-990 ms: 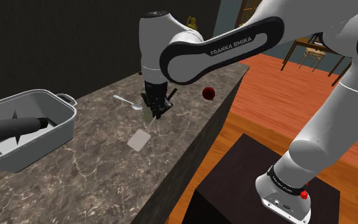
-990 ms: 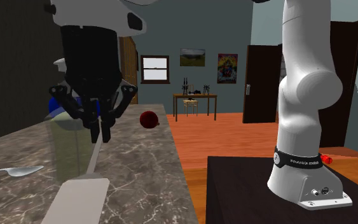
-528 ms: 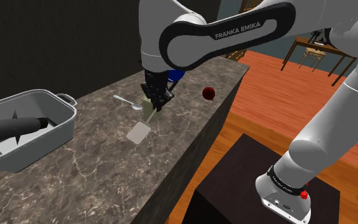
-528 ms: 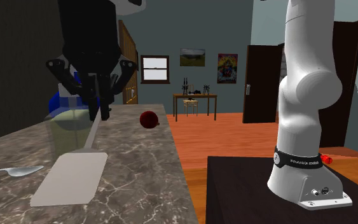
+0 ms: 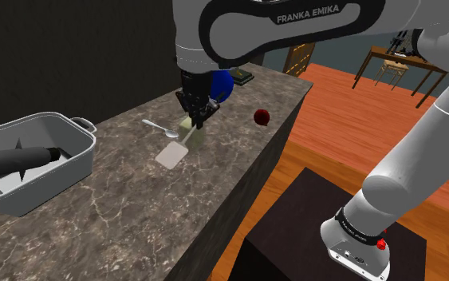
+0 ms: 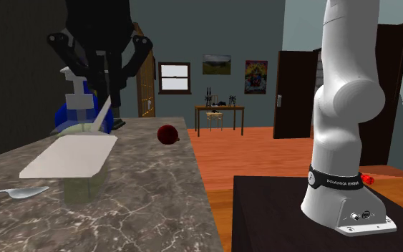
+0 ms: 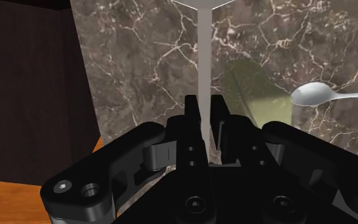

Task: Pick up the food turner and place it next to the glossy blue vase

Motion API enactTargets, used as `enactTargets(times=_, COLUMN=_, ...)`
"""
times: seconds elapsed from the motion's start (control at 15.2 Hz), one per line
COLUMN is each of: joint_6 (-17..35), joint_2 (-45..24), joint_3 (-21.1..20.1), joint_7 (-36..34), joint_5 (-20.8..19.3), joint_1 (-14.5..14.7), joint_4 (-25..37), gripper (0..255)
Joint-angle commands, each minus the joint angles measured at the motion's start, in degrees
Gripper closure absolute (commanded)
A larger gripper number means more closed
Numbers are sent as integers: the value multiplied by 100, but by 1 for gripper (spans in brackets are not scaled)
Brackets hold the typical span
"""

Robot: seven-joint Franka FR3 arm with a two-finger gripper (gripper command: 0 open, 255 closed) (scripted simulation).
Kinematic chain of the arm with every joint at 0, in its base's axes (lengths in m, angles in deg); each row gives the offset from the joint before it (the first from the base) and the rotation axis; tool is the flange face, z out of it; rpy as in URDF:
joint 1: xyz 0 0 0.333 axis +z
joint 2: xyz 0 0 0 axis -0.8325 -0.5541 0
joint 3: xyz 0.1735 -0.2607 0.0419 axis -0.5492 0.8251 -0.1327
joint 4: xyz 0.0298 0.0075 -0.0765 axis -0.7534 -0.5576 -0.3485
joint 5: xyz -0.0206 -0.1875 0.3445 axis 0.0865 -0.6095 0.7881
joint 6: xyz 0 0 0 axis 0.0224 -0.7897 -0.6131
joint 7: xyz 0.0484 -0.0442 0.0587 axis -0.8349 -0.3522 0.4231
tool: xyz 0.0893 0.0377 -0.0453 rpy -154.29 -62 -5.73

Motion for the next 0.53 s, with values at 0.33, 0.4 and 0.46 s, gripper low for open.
enactTargets(times=0.33, joint_6=-544, joint_2=43, joint_3=-1, joint_7=55, joint_5=43, joint_1=-2, joint_4=515, gripper=255)
enactTargets(times=0.4, joint_6=-621, joint_2=40, joint_3=-2, joint_7=58, joint_5=42, joint_1=0, joint_4=595, gripper=255)
enactTargets(times=0.46, joint_6=-699, joint_2=35, joint_3=-4, joint_7=59, joint_5=40, joint_1=2, joint_4=676, gripper=255)
